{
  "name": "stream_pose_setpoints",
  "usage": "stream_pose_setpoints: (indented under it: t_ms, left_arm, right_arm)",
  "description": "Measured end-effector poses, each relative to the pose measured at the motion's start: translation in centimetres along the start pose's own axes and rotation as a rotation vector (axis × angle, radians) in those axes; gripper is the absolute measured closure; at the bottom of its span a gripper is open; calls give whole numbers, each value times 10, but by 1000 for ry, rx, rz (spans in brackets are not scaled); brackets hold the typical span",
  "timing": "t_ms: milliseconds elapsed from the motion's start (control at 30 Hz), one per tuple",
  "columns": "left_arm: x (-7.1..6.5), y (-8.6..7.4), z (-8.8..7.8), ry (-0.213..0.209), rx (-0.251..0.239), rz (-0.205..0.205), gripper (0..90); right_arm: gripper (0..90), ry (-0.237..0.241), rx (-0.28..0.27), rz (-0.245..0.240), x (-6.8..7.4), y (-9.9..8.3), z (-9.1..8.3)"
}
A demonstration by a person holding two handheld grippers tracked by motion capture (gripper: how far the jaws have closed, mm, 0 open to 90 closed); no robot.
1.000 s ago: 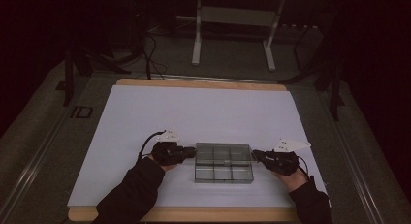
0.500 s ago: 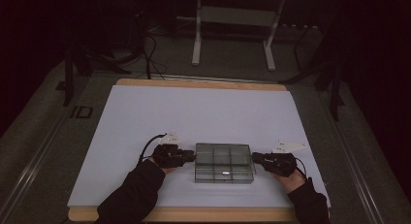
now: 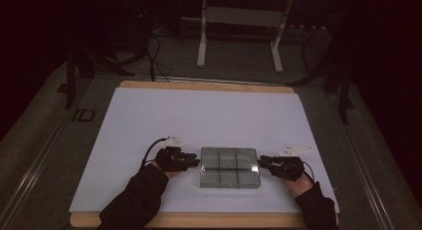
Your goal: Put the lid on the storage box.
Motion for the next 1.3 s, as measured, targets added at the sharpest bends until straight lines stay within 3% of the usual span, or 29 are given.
stream_pose_setpoints:
  t_ms: [267, 367, 433, 500, 633, 800, 933, 1300]
  left_arm:
    - [-1, 8, -4, 19, -9, 2, 394]
    - [-2, 11, -6, 13, -34, -9, 299]
    - [-3, 11, -6, -28, -34, 5, 165]
    - [-3, 12, -6, -22, -35, 5, 139]
    - [-1, 11, -5, -7, -29, 0, 27]
    - [3, 8, -3, 53, -1, 8, 27]
    - [3, 5, -3, 76, 2, 26, 27]
    - [5, -3, -13, 93, 17, 47, 28]
  right_arm:
    - [510, -10, -22, 4, -1, 7, -4]
    - [425, -18, -37, 8, -2, 9, -5]
    - [347, -32, -47, 14, -3, 11, -5]
    - [259, -30, -45, 2, -4, 11, -6]
    - [200, -44, -54, 0, -4, 13, -8]
    - [189, -59, -44, -12, -4, 12, -7]
    - [183, -89, -46, -30, -5, 12, -7]
    - [165, -117, -46, -6, -11, 9, -13]
Point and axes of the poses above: each handheld gripper's, and its own axes: z roughly forward along the jaws, y roughly out of its top, x roughly to its left, the point moved 5 cm from there along z, roughly forward along the jaws, and after that the axes turned 1 degree about y, right-handed, at the moved point
